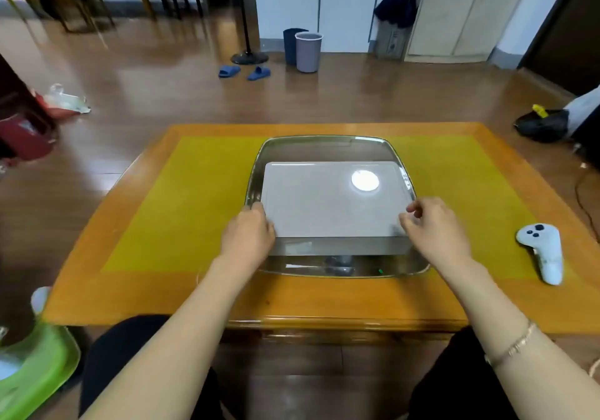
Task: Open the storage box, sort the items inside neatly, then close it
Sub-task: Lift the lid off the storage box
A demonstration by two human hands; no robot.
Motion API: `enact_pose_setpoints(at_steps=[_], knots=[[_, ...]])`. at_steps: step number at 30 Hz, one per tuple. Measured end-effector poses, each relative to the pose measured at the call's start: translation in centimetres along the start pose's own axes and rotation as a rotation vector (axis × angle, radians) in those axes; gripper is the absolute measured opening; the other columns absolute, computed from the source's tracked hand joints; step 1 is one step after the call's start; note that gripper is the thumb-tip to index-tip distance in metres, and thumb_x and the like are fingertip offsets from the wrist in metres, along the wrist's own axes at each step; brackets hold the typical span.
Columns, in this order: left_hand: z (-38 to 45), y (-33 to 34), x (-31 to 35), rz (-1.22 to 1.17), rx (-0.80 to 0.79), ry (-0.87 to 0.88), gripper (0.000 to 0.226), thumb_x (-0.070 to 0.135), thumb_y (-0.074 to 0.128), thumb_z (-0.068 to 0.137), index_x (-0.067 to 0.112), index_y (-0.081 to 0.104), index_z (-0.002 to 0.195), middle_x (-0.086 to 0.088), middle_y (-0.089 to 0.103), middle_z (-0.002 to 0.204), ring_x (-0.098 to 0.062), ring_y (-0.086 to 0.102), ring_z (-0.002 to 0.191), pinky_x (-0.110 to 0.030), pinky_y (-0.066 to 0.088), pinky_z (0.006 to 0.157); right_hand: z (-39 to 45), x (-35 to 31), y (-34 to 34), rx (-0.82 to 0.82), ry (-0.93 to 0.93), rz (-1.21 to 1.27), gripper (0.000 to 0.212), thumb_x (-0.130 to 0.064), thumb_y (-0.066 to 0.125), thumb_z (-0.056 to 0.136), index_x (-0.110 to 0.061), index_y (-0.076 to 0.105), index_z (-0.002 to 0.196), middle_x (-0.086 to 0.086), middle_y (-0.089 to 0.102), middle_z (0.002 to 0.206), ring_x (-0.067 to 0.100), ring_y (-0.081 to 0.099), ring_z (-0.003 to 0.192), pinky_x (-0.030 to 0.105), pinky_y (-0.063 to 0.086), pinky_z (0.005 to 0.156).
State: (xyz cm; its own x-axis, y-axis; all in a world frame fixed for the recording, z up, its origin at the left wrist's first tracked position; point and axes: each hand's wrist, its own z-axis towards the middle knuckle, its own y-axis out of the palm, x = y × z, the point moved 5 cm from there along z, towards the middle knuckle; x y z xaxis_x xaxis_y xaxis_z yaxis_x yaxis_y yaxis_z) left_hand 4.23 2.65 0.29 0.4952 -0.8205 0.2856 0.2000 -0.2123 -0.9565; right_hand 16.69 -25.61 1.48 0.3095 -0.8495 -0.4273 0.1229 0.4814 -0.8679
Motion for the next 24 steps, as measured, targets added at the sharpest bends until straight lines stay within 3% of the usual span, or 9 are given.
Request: enact_pose_setpoints(at_steps=[3, 8, 14, 18, 24], knots=[[1.4, 1.2, 0.0, 0.036, -0.018, -0.039, 0.035, 0.025, 0.047, 0.097, 0.003, 0.045, 0.124, -0.019, 0.048, 0.126, -0.037, 0.049, 0.114, -0.043, 0.044, 0.085, 1.0, 0.3, 0.9, -0.054, 0.041, -0.114, 0.031, -0.030, 0.058, 0.089, -0.010, 0.057, 0.114, 0.012, 0.055, 0.118, 0.033, 0.051, 0.110, 0.040, 0.044, 0.084], [3.1, 3.7, -0.2, 0.009, -0.086, -0.130, 0.040, 0.031, 0.036, 0.102, 0.000, 0.040, 0.128, -0.020, 0.046, 0.131, -0.037, 0.047, 0.119, -0.045, 0.043, 0.090, 1.6, 1.7, 2.4, -0.117, 0.099, -0.238, 0.052, -0.037, 0.058, 0.090, -0.003, 0.047, 0.127, 0.018, 0.051, 0.124, 0.037, 0.046, 0.115, 0.043, 0.042, 0.092], [3.3, 4.9, -0.1, -0.041, -0.019, -0.149, 0.037, 0.028, 0.032, 0.104, -0.003, 0.044, 0.120, -0.022, 0.054, 0.123, -0.036, 0.057, 0.109, -0.039, 0.045, 0.077, 1.9, 2.9, 3.9, -0.148, 0.231, -0.048, 0.042, -0.033, 0.055, 0.093, 0.006, 0.057, 0.108, 0.024, 0.057, 0.113, 0.039, 0.054, 0.103, 0.042, 0.046, 0.084], [2.6, 5.2, -0.6, -0.017, 0.002, -0.125, 0.037, 0.027, 0.032, 0.104, -0.005, 0.044, 0.119, -0.023, 0.055, 0.120, -0.036, 0.058, 0.105, -0.035, 0.040, 0.070, 0.9, 2.9, 4.1, -0.122, 0.255, -0.043, 0.042, -0.034, 0.056, 0.093, 0.006, 0.058, 0.106, 0.023, 0.059, 0.110, 0.038, 0.056, 0.101, 0.041, 0.047, 0.081], [-0.2, 5.0, -1.8, 0.023, -0.008, -0.123, 0.036, 0.027, 0.033, 0.103, -0.005, 0.043, 0.117, -0.024, 0.056, 0.118, -0.038, 0.059, 0.104, -0.039, 0.043, 0.073, -1.2, 3.4, 4.0, -0.123, 0.219, -0.020, 0.042, -0.037, 0.057, 0.092, 0.004, 0.058, 0.103, 0.020, 0.060, 0.104, 0.033, 0.057, 0.095, 0.037, 0.048, 0.073]])
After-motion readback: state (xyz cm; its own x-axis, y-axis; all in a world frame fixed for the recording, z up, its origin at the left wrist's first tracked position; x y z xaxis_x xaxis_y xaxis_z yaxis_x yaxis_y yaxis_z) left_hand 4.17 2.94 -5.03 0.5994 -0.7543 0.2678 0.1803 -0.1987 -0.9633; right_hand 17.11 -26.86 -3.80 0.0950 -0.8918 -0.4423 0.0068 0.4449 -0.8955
